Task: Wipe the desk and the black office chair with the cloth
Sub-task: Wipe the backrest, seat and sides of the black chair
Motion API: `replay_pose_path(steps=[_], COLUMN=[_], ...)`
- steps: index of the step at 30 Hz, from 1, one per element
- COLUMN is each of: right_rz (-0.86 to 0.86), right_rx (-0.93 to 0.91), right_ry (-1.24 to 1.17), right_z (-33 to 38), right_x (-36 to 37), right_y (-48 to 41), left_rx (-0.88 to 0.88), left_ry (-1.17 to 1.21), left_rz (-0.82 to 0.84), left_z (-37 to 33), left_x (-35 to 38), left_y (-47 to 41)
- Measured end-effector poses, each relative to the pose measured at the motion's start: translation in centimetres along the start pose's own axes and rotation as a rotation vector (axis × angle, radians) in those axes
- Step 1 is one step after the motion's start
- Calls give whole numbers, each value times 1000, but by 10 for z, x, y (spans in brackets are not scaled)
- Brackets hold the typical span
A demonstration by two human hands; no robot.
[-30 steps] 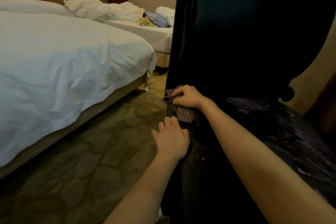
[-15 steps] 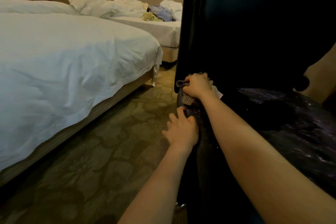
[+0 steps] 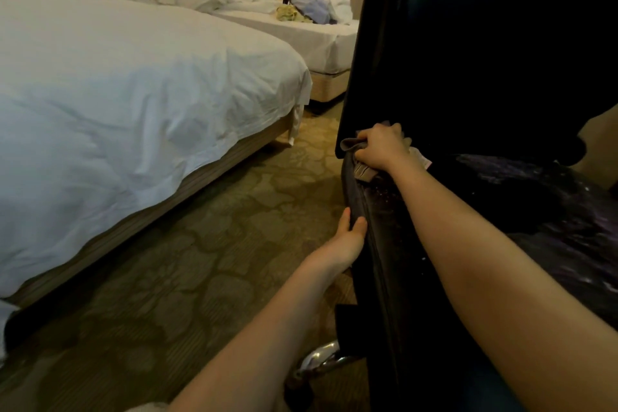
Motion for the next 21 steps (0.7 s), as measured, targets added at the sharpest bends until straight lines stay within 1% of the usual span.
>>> replay_pose_path(steps=[4,8,12,14,16,18,21], right_rz=[48,127,177,180,185,168,129], right_rx=[-96,-252,-333,-416,-472,-498,-511], right_ry=[9,75,122,135,85,31,75], right_z=[-2,4,3,0,-8,-11,-5], right_x=[-2,1,3,2,-4,-12,-9], right_y=[10,34,74,97,113,113,91], left_rx=[-3,19,41,14,-46,-109,-83], left_ry=[-66,-75,-52,-50,-37,-47,-142], left_rz=[8,-57,-73,-67,-66,-49,45], left_z=[2,5,6,5,8,13,11], left_x=[2,3,4,3,3,2,1], left_y=[-2,-13,-20,-17,-14,-12,-9])
Point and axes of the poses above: each hand's wrist, its own y-axis away from the middle knuckle, its own x-axis out of the palm, z = x × y, the point moved 6 cm from there along -y, towards the middle knuckle, and after that the axes turned 12 degrees about z, right-handed, at the moved point
